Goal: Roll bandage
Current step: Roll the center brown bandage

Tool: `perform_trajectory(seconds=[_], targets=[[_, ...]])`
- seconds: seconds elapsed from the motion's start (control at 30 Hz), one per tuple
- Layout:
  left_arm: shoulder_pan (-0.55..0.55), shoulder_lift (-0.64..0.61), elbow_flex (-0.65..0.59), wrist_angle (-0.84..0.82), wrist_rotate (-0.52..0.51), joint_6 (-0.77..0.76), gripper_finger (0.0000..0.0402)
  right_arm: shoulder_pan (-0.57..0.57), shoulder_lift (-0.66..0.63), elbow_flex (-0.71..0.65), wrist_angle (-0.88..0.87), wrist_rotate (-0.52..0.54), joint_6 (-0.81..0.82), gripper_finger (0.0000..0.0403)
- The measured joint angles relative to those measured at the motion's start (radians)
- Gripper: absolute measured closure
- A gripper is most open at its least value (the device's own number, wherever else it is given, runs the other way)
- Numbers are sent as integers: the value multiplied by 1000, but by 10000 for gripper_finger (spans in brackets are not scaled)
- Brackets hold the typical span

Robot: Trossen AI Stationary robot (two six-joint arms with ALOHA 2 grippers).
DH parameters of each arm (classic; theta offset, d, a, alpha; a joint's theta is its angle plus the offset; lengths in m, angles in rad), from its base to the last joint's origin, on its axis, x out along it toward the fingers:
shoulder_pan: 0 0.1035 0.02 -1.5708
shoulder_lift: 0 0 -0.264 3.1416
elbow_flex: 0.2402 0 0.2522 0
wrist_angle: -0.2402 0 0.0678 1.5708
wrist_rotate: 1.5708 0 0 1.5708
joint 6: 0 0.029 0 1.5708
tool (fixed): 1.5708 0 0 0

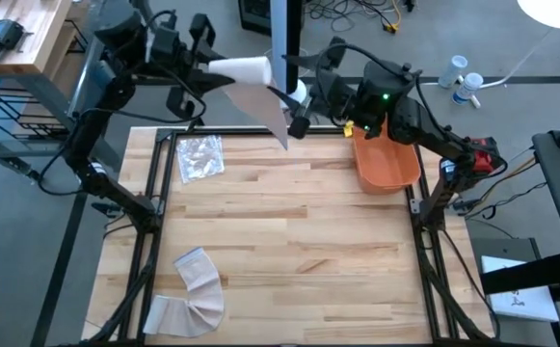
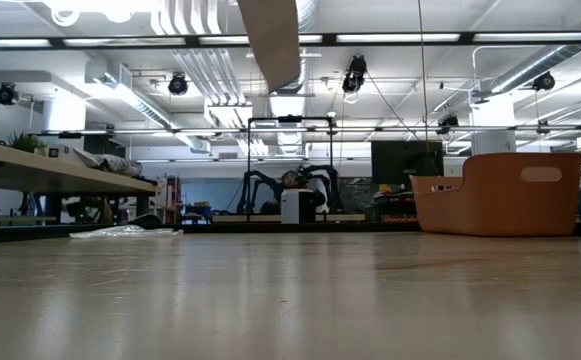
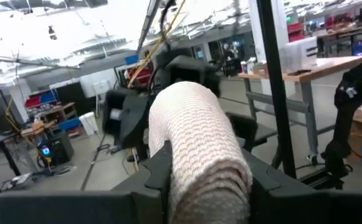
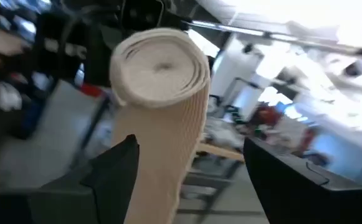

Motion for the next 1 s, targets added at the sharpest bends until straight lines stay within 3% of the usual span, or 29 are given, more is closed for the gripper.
perform_trajectory(seconds=[0.1, 0.3, 0.5, 0.63, 0.8, 1.0], targets=[[-2, 0, 0, 24, 10, -25, 296, -29, 6, 0, 7, -97, 109, 137], [-3, 5, -1, 21, 56, -58, 299, -75, 27, 0, 8, -150, 250, 165], [-3, 7, -1, 24, 60, -91, 303, -105, 69, 0, 3, -364, 338, 216], [-3, 7, -1, 26, 55, -99, 300, -105, 85, 0, -16, -379, 318, 271], [7, 6, -1, 31, 19, -106, 306, -110, 82, 0, -64, -378, 319, 382], [29, 7, -2, 70, -15, -106, 300, -111, 85, 0, -169, -380, 392, 398]])
